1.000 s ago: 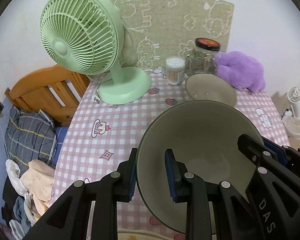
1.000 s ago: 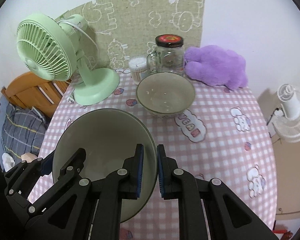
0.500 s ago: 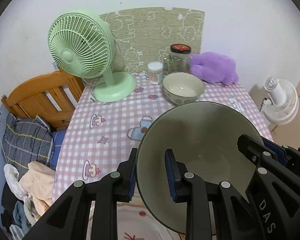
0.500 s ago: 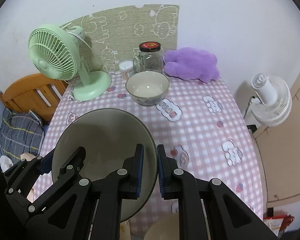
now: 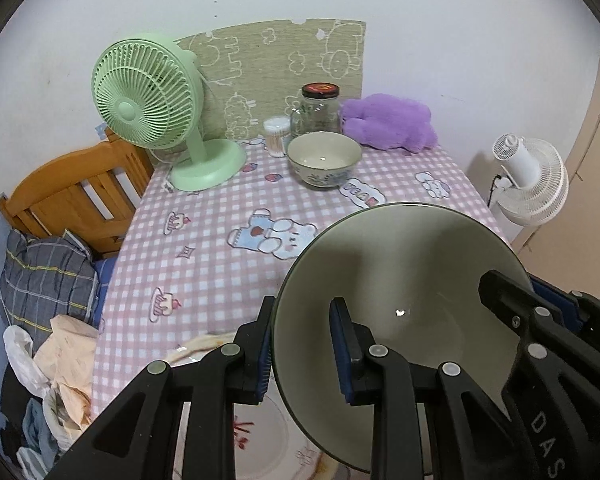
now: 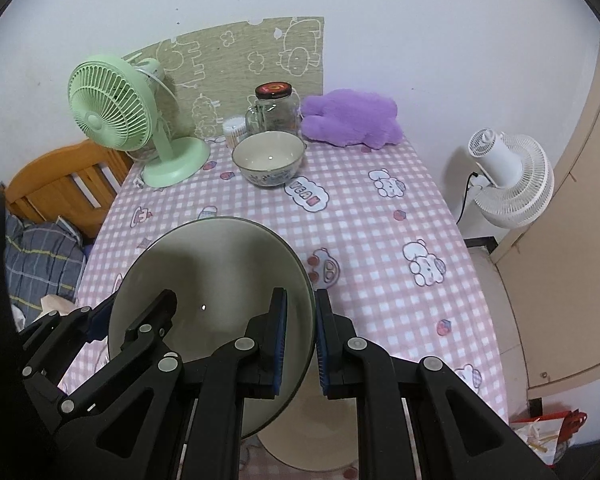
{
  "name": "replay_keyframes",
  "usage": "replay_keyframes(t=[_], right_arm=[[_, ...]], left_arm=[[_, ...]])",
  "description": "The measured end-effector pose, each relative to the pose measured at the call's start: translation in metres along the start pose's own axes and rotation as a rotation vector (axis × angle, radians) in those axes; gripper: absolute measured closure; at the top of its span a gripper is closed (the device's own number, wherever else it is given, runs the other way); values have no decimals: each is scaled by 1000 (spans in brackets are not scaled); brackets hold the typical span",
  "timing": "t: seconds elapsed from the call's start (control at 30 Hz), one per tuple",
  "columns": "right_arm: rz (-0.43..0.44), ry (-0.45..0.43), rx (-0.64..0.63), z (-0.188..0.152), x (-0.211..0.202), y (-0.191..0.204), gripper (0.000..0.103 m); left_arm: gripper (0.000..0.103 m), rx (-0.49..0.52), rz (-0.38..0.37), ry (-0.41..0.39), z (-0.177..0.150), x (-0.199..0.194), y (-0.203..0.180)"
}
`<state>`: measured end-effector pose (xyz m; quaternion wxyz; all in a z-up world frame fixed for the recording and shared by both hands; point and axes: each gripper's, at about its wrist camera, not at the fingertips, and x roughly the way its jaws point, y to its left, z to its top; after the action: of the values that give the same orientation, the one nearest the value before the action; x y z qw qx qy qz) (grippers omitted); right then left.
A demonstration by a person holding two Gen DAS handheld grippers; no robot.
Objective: Organize plates and bowls
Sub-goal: 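Carry the cream bowl with both grippers toward the bowl beside the plates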
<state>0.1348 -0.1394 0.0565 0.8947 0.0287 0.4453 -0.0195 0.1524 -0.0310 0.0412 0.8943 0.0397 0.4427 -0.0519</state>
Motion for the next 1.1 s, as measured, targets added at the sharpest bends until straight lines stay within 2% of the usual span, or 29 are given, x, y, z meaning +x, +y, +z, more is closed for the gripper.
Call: replay_keyframes(t=[0.37,0.67,1.1], right_arm=[[36,65,-28,-30,7,-41,87],[82,178,-81,-54,30,-64,87],[120,256,-160,-67,56,-70,87]], left_arm=[[79,-61,11,69,-34,11,-37],[79,-138,54,140,-66,21,-58],[79,-210,125,228,-85,45,-69]])
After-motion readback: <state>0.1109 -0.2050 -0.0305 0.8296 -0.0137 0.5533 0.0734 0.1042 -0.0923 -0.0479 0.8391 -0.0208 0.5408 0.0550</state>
